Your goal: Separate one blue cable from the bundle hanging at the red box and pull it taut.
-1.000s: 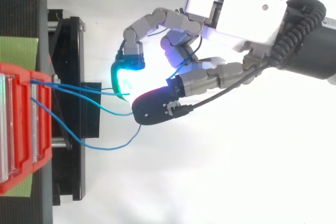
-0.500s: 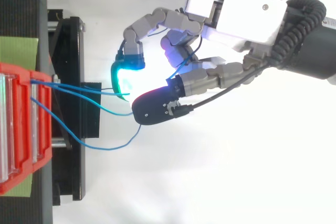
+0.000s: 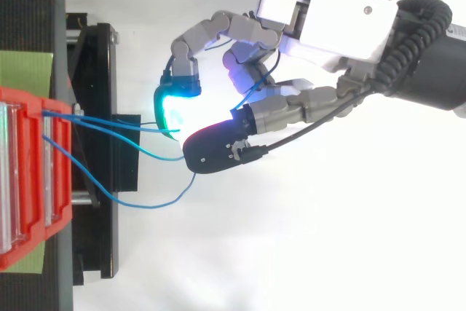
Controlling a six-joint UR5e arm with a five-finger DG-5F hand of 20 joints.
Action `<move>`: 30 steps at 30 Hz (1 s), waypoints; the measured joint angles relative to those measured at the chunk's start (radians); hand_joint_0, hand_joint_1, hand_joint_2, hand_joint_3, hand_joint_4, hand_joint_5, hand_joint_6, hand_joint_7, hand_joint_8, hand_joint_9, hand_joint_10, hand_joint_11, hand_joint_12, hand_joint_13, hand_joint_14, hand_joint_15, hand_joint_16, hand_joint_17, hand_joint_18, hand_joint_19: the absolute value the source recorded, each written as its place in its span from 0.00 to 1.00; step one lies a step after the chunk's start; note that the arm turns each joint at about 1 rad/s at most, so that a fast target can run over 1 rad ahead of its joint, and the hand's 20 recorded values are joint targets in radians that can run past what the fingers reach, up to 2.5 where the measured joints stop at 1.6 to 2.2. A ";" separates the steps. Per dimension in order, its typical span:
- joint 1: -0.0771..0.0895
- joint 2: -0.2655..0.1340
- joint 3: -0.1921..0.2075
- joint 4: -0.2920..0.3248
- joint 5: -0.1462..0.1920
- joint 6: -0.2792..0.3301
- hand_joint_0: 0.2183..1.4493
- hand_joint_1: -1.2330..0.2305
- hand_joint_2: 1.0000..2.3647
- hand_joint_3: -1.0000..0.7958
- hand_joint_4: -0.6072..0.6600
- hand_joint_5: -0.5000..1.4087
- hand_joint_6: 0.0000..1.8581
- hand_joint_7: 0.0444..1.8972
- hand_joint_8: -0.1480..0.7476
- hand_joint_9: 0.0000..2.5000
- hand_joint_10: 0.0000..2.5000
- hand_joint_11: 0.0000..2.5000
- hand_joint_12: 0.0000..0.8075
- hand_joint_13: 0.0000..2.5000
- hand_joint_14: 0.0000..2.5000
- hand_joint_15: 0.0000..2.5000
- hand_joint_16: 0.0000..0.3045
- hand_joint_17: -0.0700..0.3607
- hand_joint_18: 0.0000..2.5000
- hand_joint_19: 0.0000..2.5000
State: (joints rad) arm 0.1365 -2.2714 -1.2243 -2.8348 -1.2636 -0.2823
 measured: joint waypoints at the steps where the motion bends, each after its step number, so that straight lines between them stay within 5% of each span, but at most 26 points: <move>1: 0.000 0.000 0.000 0.000 0.000 0.000 0.39 0.35 0.01 0.54 0.39 0.18 0.52 0.62 0.55 0.34 0.81 0.40 0.48 0.35 0.71 0.42 0.16 0.41 0.46 0.55; 30: 0.000 0.000 0.000 0.000 0.000 0.000 0.40 0.34 0.01 0.55 0.38 0.18 0.52 0.62 0.54 0.34 0.81 0.41 0.48 0.35 0.71 0.42 0.16 0.41 0.46 0.56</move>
State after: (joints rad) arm 0.1365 -2.2713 -1.2240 -2.8348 -1.2638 -0.2823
